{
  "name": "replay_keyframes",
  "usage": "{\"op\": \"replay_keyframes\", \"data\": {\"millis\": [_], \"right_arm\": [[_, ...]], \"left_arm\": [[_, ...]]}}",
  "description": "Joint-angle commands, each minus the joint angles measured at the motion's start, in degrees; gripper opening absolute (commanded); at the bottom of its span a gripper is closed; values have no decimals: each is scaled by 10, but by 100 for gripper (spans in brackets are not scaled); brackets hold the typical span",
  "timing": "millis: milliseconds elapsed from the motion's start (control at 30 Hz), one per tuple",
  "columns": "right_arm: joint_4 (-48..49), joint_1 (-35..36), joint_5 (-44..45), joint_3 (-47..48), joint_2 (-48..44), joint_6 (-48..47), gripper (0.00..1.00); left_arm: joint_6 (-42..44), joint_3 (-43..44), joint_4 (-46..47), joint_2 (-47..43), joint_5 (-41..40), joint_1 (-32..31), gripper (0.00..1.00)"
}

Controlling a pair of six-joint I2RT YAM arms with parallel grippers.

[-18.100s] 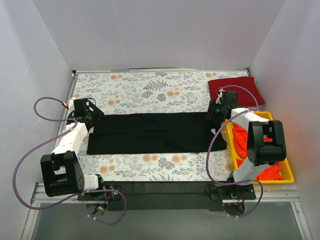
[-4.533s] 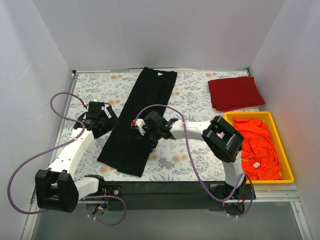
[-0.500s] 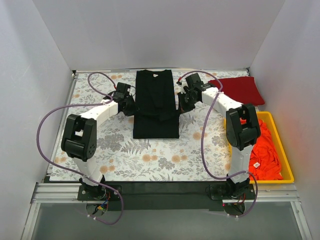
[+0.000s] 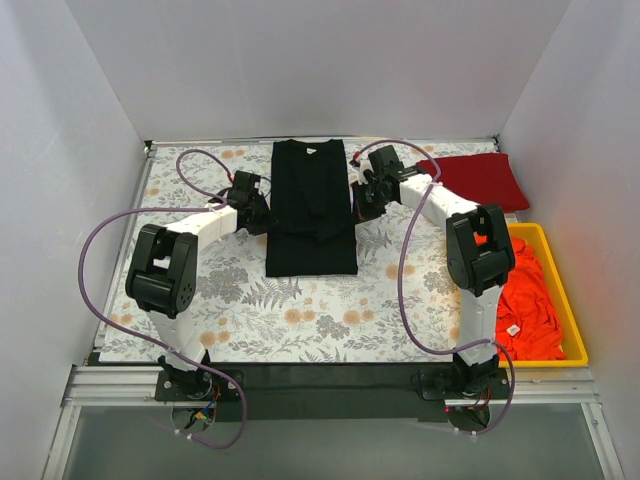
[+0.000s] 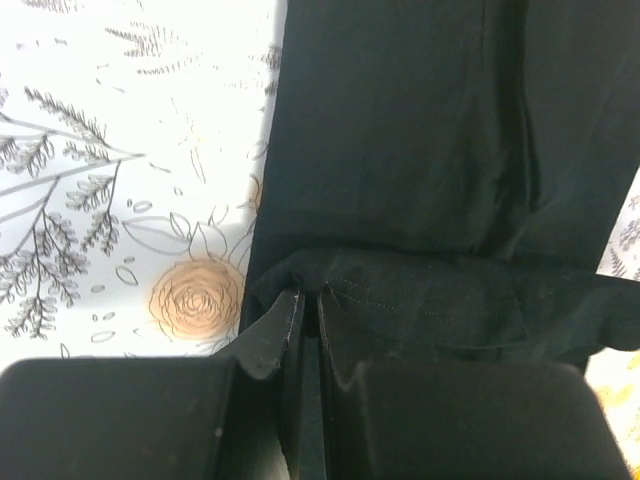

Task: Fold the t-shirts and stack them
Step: Fold the tshirt

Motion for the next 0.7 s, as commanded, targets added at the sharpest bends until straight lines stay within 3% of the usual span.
{"op": "replay_keyframes", "data": {"millis": [0, 100, 167, 300, 333, 400, 533, 667], "right_arm": [[32, -1, -11, 22, 22, 4, 1], [35, -1, 1, 24, 28, 2, 1], [35, -1, 11, 28, 25, -4, 2], [35, 0, 11, 37, 0, -23, 28], [35, 0, 8, 39, -7, -32, 36], [35, 5, 5, 38, -31, -56, 39], [42, 31, -17, 24, -62, -89, 40], [43, 56, -35, 21, -41, -131, 38]], "left_arm": [[8, 8, 32, 1, -16, 7, 0], [12, 18, 31, 15, -34, 9, 1], [14, 24, 34, 13, -31, 8, 8], [22, 18, 42, -18, -24, 8, 39], [21, 12, 43, -40, -24, 8, 53], [13, -11, 44, -69, -24, 8, 67], [-19, -72, 51, -162, -25, -15, 72], [-43, -106, 54, -187, -6, -60, 67]]}}
